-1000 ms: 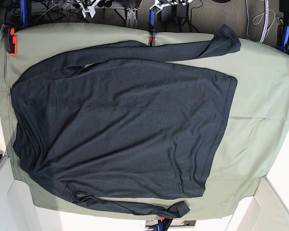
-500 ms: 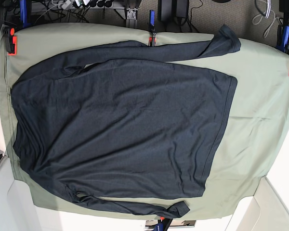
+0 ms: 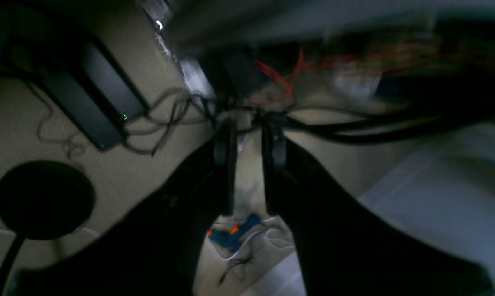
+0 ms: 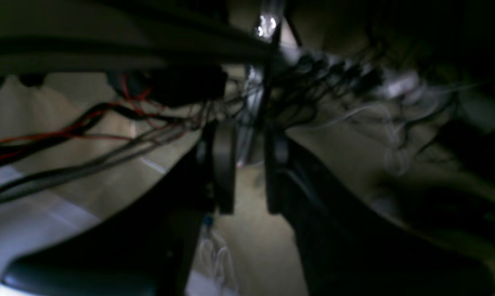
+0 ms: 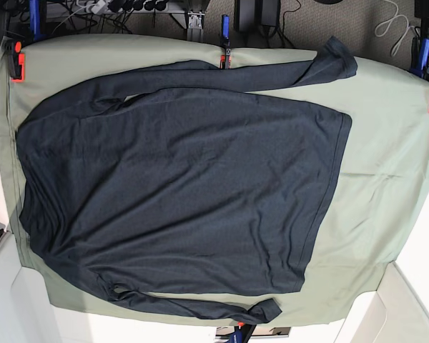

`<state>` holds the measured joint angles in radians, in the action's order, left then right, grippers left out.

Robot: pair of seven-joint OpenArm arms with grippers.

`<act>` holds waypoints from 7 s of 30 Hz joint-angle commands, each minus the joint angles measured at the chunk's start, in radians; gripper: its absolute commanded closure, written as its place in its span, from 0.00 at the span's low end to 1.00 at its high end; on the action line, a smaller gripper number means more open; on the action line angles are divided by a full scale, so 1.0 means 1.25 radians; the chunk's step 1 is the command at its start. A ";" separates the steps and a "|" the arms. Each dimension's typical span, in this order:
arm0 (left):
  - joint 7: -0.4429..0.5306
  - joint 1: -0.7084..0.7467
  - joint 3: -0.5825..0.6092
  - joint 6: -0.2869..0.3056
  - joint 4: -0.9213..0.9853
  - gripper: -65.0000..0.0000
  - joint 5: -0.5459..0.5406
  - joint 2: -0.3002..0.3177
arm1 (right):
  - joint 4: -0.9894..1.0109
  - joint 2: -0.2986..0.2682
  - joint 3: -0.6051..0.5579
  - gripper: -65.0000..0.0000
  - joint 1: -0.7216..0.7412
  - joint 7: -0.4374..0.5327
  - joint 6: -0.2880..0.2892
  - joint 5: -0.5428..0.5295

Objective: Fold the T-shirt properly

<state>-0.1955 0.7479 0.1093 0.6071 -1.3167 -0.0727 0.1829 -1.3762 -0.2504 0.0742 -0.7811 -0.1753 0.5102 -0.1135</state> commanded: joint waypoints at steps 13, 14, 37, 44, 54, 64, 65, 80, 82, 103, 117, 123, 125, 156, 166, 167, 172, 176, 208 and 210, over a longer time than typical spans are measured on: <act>-0.077 0.195 -0.352 0.073 -0.364 0.53 -0.315 0.042 | -0.372 -0.044 0.188 0.80 -0.089 -0.142 0.008 -0.247; -0.087 0.206 -0.386 0.073 -0.386 0.53 -0.345 0.048 | -0.383 -0.044 0.204 0.80 -0.088 -0.142 0.008 -0.256; -0.190 0.012 -0.553 0.073 -0.208 0.27 -0.594 0.143 | -0.400 -0.044 0.229 0.74 -0.059 -0.160 0.008 -0.267; -0.191 0.011 -0.513 0.073 -0.208 0.27 -0.609 0.144 | -0.399 -0.043 0.229 0.74 -0.058 -0.160 0.008 -0.268; -0.228 -0.041 -0.454 0.073 -0.208 0.28 -0.609 0.131 | -0.399 -0.043 0.229 0.74 -0.058 -0.160 0.008 -0.268; -0.266 -0.035 -0.454 0.073 -0.209 1.00 -0.606 0.131 | -0.399 -0.043 0.229 0.74 -0.058 -0.160 0.008 -0.268; -0.291 -0.035 -0.457 0.073 -0.210 1.00 -0.613 0.131 | -0.399 -0.043 0.229 0.74 -0.058 -0.160 0.008 -0.268; -0.430 0.096 -0.596 0.073 -0.507 1.00 -0.722 0.133 | -0.413 -0.043 0.269 0.74 -0.058 -0.163 0.008 -0.314; -0.424 0.095 -0.596 0.073 -0.535 1.00 -0.709 0.134 | -0.420 -0.043 0.291 0.74 -0.051 -0.167 0.008 -0.327; -0.379 0.093 -0.595 0.073 -0.539 1.00 -0.668 0.213 | -0.343 -0.043 0.417 0.42 0.268 -0.226 -0.125 -0.325; -0.379 0.093 -0.595 0.073 -0.539 1.00 -0.668 0.213 | -0.139 -0.043 0.326 0.42 0.451 -0.237 -0.110 -0.298; -0.379 0.093 -0.596 0.073 -0.539 1.00 -0.668 0.214 | -0.137 -0.043 0.280 0.43 0.486 -0.237 -0.119 -0.268; -0.379 0.093 -0.596 0.073 -0.539 1.00 -0.668 0.213 | -0.137 -0.043 0.280 0.43 0.486 -0.237 -0.119 -0.268; -0.396 0.093 -0.656 0.073 -0.592 1.00 -0.687 0.220 | -0.150 -0.042 0.433 1.00 0.476 -0.361 -0.138 -0.273; -0.322 -0.040 -0.571 0.073 -0.538 1.00 -0.595 0.346 | -0.149 -0.041 0.448 1.00 0.525 -0.353 -0.114 -0.313; -0.309 -0.063 -0.546 0.073 -0.513 1.00 -0.579 0.360 | -0.149 -0.041 0.448 1.00 0.535 -0.350 -0.110 -0.313; -0.277 -0.225 -0.407 0.073 -0.360 1.00 -0.539 0.401 | -0.136 -0.041 0.448 1.00 0.593 -0.341 -0.109 -0.271; -0.278 -0.347 -0.309 0.073 -0.251 1.00 -0.530 0.413 | -0.111 -0.041 0.447 1.00 0.633 -0.341 -0.109 -0.268; -0.594 -0.458 -0.172 0.073 -0.134 0.38 -0.746 0.382 | 0.038 -0.041 0.447 1.00 0.655 -0.330 -0.088 -0.290; -0.587 -0.458 -0.172 0.073 -0.131 0.38 -0.699 0.362 | 0.038 -0.041 0.447 1.00 0.655 -0.330 -0.088 -0.290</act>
<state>-0.9249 0.1829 -0.1013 0.6983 -1.4715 -0.9508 0.6258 -1.3144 -0.2821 0.6266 0.0254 -0.6060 0.3901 -0.4568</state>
